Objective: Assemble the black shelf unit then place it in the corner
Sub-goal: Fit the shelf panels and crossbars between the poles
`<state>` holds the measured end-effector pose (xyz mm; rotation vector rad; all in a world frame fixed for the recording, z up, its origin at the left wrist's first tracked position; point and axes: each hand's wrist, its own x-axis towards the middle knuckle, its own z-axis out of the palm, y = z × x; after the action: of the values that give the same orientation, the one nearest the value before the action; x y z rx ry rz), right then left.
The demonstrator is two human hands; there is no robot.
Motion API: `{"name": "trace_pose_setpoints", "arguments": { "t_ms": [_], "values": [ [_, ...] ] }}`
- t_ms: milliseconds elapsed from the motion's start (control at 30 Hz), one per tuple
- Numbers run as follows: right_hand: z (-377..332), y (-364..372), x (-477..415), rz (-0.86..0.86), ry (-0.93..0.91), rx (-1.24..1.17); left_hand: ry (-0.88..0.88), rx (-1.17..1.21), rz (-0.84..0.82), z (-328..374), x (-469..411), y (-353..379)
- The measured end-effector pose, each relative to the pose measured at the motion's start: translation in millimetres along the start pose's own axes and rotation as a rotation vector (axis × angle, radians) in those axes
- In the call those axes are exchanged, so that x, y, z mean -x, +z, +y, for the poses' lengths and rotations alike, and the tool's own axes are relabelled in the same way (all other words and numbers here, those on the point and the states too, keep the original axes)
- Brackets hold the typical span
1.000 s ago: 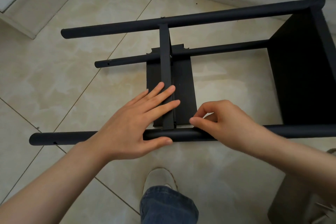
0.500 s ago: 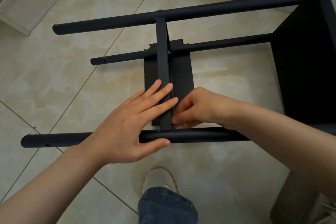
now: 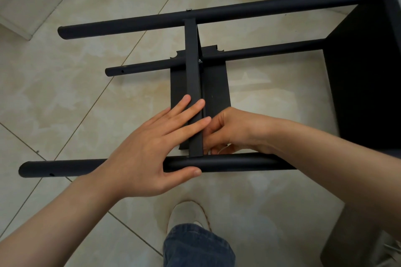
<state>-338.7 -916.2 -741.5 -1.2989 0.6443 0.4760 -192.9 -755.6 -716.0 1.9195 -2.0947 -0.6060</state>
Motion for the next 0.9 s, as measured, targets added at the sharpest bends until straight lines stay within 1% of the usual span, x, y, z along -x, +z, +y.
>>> {"name": "trace_pose_setpoints", "arguments": {
  "t_ms": [200,433,767,900],
  "values": [
    [2,-5,1,-0.051,0.018,-0.049,0.001,-0.006,-0.003,0,-1,-1],
    [3,-6,-4,-0.057,0.062,0.002,0.002,-0.01,0.0,0,0,0],
    [5,-3,-12,-0.118,0.158,0.03,0.003,-0.003,0.0,0,0,1],
    [5,-5,-12,-0.152,0.15,-0.022,0.003,-0.001,0.002,-1,0,1]
  ]
}}
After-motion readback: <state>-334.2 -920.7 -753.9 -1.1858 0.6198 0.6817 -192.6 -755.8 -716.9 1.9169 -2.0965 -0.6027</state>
